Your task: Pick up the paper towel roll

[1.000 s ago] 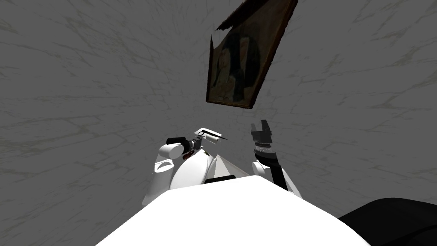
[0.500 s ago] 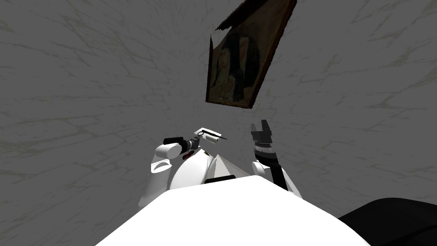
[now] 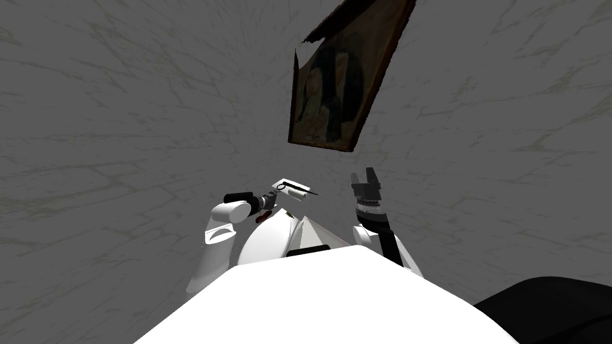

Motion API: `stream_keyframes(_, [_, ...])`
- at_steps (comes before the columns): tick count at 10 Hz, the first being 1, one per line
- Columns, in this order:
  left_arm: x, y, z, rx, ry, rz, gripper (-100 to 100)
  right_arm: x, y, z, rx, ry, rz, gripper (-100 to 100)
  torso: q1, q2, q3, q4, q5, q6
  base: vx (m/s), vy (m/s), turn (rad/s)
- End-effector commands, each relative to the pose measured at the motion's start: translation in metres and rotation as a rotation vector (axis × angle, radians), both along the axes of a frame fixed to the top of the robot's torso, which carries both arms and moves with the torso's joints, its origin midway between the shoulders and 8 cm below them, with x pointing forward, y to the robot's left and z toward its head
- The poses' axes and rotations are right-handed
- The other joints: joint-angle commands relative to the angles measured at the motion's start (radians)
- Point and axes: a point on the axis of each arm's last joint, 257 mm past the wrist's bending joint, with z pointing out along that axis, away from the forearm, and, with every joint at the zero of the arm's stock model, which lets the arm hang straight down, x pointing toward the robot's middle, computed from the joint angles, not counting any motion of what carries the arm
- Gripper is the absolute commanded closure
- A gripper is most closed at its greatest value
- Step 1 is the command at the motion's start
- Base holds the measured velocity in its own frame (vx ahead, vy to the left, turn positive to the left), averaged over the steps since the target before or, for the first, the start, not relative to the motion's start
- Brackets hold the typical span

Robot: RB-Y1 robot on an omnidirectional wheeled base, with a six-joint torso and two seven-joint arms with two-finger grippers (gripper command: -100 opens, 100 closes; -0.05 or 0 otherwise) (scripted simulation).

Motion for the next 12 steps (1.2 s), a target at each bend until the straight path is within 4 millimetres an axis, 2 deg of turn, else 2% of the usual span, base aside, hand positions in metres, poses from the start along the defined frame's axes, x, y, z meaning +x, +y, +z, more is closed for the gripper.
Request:
stream_keyframes(1, [0.000, 0.000, 0.000, 0.000, 0.000, 0.000, -100, 0.000, 0.000, 0.000, 0.000, 0.000, 0.000, 0, 0.000, 0.000, 0.000, 0.000, 0.000, 0.000, 0.000, 0.000, 0.000])
stream_keyframes(5, [0.000, 0.000, 0.000, 0.000, 0.000, 0.000, -100, 0.000, 0.000, 0.000, 0.000, 0.000, 0.000, 0, 0.001, 0.000, 0.000, 0.000, 0.000, 0.000, -0.001, 0.001, -0.002])
stream_keyframes(6, [0.002, -0.012, 0.007, -0.038, 0.005, -0.012, -100, 0.000, 0.000, 0.000, 0.000, 0.000, 0.000, 0, 0.000, 0.000, 0.000, 0.000, 0.000, 0.000, 0.043, -0.036, 0.022])
stream_keyframes(10, [0.005, -0.040, 0.020, -0.136, 0.038, -0.039, -100, 0.000, 0.000, 0.000, 0.000, 0.000, 0.000, 0, -0.004, -0.005, -0.003, -0.001, -0.001, 0.000, 0.078, -0.056, 0.002])
stream_keyframes(12, [0.001, -0.048, 0.016, -0.160, 0.083, -0.050, -100, 0.000, 0.000, 0.000, 0.000, 0.000, 0.000, 0, -0.005, -0.007, -0.004, -0.002, -0.001, 0.000, 0.097, -0.075, -0.081])
